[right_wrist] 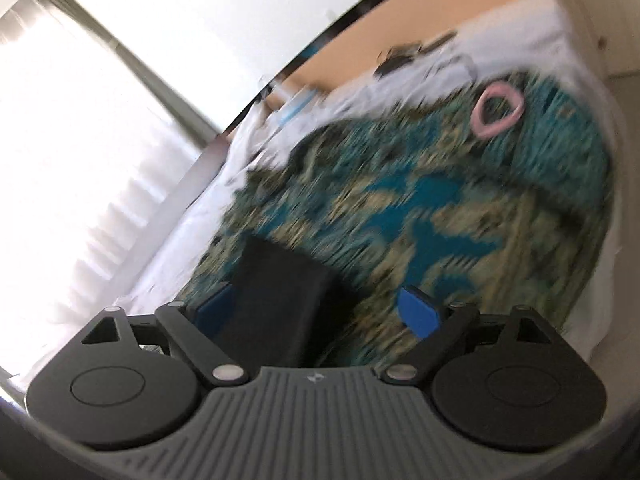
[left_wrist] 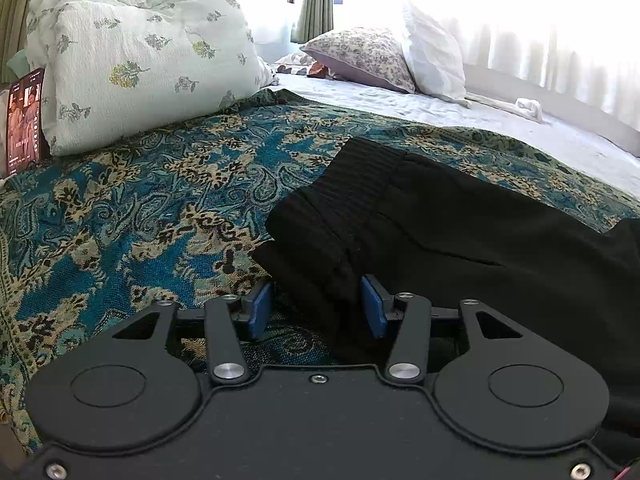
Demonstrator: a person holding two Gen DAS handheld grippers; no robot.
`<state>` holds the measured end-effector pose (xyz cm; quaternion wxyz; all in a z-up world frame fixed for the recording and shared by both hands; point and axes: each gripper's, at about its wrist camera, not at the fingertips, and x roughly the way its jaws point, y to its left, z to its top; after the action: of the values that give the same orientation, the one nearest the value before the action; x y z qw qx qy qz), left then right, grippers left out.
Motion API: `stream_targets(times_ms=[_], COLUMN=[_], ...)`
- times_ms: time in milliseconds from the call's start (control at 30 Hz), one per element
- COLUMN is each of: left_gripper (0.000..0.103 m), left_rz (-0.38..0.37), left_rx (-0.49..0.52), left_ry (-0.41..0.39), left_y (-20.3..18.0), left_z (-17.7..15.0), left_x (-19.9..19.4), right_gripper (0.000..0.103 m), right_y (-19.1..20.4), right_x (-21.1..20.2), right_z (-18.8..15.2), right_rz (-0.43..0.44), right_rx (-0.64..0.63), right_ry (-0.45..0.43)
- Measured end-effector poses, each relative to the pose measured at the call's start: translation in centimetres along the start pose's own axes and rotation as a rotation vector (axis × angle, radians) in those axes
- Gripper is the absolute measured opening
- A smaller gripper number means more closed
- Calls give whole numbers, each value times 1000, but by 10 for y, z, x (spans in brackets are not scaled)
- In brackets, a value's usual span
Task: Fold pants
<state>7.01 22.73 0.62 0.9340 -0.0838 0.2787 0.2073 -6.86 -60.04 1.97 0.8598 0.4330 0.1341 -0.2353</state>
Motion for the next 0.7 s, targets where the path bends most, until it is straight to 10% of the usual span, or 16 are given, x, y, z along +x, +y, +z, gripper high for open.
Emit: stream_targets(times_ms=[467,700], left_gripper=[47,48], left_rz=[3,1], left_rx=[3,-1], left_ry=[-4,-15], left_y=[-1,-1], left_z=[0,-1], left_x=[-1,-2], right_gripper=[75,13], right_y=[41,47], right_x=[70,83], right_z=[-2,2], right_rz=[-105,-151], right_rx=[-100,-116], right_ry=[91,125])
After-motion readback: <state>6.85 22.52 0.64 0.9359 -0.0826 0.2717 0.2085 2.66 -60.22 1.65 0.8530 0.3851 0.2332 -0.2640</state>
